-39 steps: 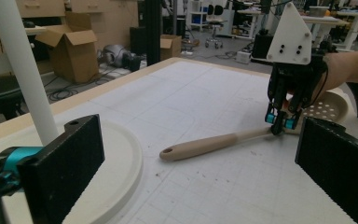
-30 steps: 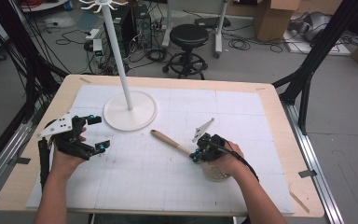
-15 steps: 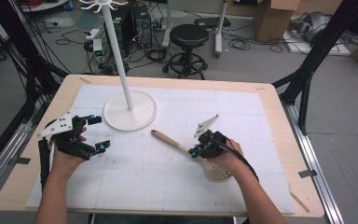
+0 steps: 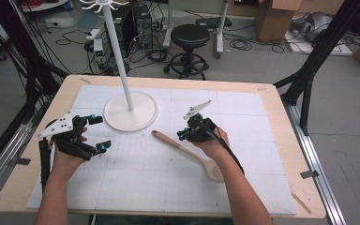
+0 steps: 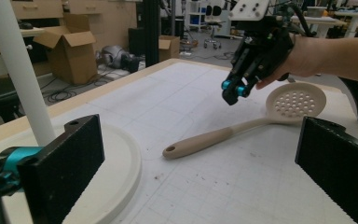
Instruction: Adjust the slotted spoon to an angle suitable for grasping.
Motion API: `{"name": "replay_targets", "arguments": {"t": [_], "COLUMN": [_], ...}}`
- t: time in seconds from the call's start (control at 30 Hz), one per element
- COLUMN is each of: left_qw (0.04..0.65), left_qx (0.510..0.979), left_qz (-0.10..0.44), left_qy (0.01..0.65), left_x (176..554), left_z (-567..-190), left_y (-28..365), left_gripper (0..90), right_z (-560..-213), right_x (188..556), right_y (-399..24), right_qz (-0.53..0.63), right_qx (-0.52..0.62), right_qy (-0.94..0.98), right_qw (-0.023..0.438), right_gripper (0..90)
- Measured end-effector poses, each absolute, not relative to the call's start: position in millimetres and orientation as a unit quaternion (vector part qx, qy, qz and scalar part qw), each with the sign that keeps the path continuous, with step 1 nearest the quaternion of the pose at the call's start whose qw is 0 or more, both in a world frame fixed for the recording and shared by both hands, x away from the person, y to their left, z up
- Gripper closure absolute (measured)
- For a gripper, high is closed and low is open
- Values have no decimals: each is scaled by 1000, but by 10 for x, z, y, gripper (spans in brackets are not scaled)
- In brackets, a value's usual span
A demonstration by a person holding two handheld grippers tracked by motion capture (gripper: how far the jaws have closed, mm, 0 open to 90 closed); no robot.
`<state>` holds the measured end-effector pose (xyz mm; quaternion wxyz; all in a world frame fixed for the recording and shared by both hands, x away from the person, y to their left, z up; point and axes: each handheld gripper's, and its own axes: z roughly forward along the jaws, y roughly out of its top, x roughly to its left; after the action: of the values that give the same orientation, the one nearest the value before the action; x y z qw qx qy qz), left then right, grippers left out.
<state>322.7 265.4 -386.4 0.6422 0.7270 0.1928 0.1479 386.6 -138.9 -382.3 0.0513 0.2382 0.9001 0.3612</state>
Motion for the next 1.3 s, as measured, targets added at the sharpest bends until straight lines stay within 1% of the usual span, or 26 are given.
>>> {"name": "replay_targets", "arguments": {"t": [0.23, 0.5, 0.63, 0.7, 1.0, 1.17, 1.3], "left_qw": [645, 645, 646, 647, 645, 644, 644], "left_qx": [724, 725, 723, 722, 724, 725, 725], "left_qz": [150, 151, 151, 151, 151, 151, 150], "left_qy": [193, 192, 192, 192, 191, 191, 190], "left_x": [3219, 3223, 3222, 3223, 3221, 3222, 3223], "left_z": [-3850, -3845, -3844, -3842, -3837, -3841, -3842], "left_y": [2677, 2678, 2684, 2686, 2681, 2664, 2667], "left_gripper": [17, 17, 17, 17, 17, 17, 17], "right_z": [-3918, -4120, -4216, -4217, -4230, -4239, -4241], "right_x": [4096, 4224, 4180, 4149, 3921, 3824, 3790], "right_y": [-1257, -1097, -1012, -980, -761, -720, -715], "right_qz": [347, 305, 282, 286, 274, 277, 279], "right_qx": [268, 271, 254, 250, 190, 171, 164], "right_qy": [897, 912, 925, 925, 943, 945, 946], "right_qw": [54, 36, 24, 12, -8, -21, -22], "right_gripper": [900, 900, 900, 900, 900, 900, 900]}}
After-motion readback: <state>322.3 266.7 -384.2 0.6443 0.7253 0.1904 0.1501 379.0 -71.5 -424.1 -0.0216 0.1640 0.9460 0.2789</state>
